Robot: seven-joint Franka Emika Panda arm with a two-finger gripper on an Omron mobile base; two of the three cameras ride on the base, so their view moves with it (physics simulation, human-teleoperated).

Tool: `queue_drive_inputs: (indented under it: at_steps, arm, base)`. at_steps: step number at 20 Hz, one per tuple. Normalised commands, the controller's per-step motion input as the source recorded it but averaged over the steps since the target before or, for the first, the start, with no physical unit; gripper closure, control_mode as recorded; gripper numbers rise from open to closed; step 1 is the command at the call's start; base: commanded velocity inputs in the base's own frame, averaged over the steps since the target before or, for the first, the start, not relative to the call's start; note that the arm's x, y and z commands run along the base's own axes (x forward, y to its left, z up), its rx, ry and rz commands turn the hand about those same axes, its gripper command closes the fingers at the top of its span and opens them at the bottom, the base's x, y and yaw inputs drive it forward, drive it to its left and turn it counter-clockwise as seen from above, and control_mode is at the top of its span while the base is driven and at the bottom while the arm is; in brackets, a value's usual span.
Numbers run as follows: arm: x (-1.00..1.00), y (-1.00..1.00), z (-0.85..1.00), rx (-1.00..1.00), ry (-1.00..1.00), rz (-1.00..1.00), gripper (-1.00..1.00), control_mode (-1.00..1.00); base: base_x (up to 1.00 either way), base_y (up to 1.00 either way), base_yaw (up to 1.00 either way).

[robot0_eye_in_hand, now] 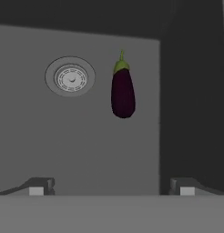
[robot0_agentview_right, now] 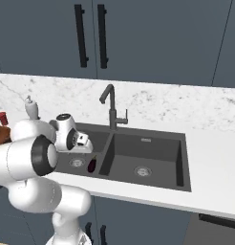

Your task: Pick the eggplant from the sink and place it in the bowl. Then pick the bowl and place it in the microwave. Then close the microwave door and press the start button.

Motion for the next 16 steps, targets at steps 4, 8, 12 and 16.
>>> queue_drive_inputs:
  at_steps: [4,8,12,16]
  arm:
    - [0.30,-0.01,-0.19,0.00,0.00,0.00,-1.00,-1.00]
    - [0.33,-0.04,-0.23,0.00,0.00,0.00,-1.00,-1.00]
    - [0.21,-0.07,-0.41,-0.02,-0.03,0.00,-1.00,-1.00]
    - [0.15,-0.09,-0.36,-0.01,-0.01,0.00,-1.00,-1.00]
  base:
    - [0.00,0.00,0.00]
    - [0.00,0.00,0.00]
    - [0.00,0.00,0.00]
    - [0.00,0.00,0.00]
